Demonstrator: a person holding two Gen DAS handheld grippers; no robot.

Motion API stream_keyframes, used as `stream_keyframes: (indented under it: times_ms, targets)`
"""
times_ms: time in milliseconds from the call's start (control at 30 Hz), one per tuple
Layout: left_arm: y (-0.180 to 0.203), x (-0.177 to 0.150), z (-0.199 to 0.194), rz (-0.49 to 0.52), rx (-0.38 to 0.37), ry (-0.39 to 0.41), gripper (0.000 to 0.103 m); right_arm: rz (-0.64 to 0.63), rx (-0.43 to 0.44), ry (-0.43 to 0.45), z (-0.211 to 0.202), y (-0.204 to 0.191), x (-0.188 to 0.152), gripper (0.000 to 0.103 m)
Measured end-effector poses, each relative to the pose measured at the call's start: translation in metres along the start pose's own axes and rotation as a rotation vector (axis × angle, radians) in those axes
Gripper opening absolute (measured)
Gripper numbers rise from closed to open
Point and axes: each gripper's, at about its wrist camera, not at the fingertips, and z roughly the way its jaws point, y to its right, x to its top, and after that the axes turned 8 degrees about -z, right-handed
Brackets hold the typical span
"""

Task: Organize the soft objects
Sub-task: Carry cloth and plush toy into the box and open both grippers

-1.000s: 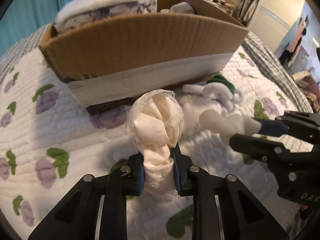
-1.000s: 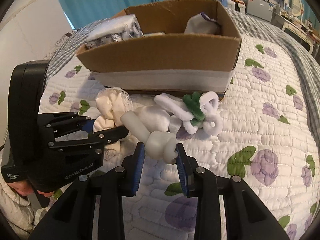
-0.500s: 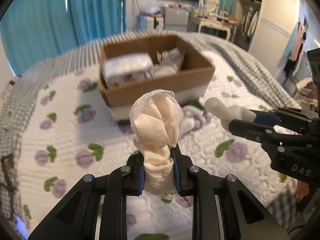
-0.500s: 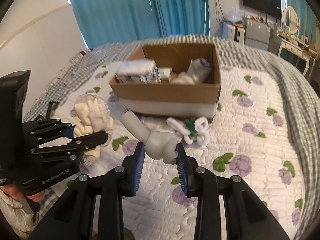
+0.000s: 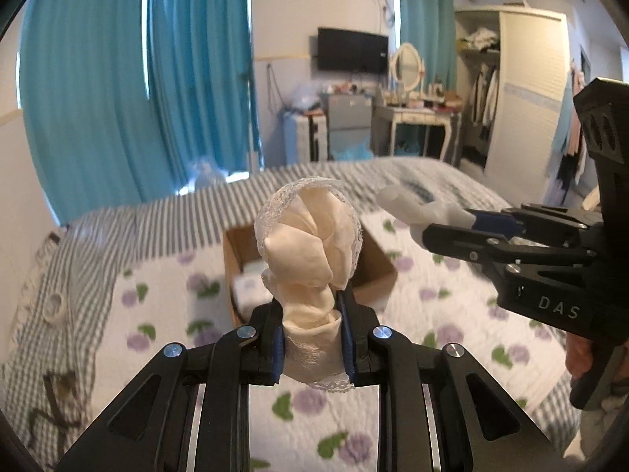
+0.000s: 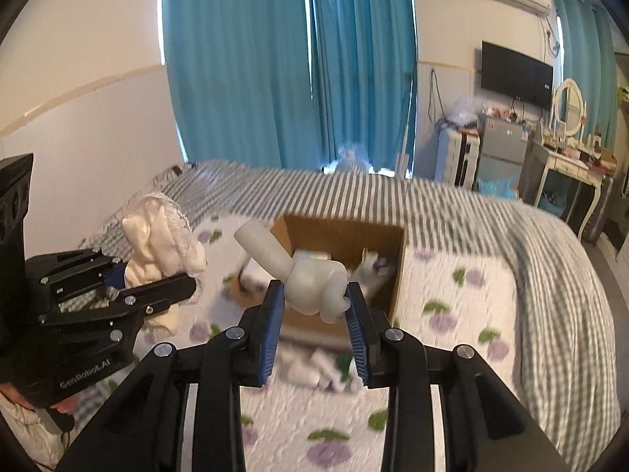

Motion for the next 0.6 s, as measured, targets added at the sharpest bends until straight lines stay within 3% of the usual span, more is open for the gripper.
stream_keyframes:
  times_ms: [167, 333, 600]
  targets:
    - [-0.008, 0.035, 0.025, -0.027, -0.019, 0.021, 0.022, -0.004, -0.014, 0.027, 0.018, 0.019, 0.038, 0.031]
    - [-0.017, 0.057, 0.068, -0.043, -0.032, 0.014, 0.022, 0.002, -0.013, 0.007, 0.062, 0.040, 0.066, 0.032]
    - [-0.030, 0.045, 0.159, -0.007, 0.035, -0.078, 0.026, 0.055, 0.023, -0.087, 0.159, 0.068, 0.066, 0.032]
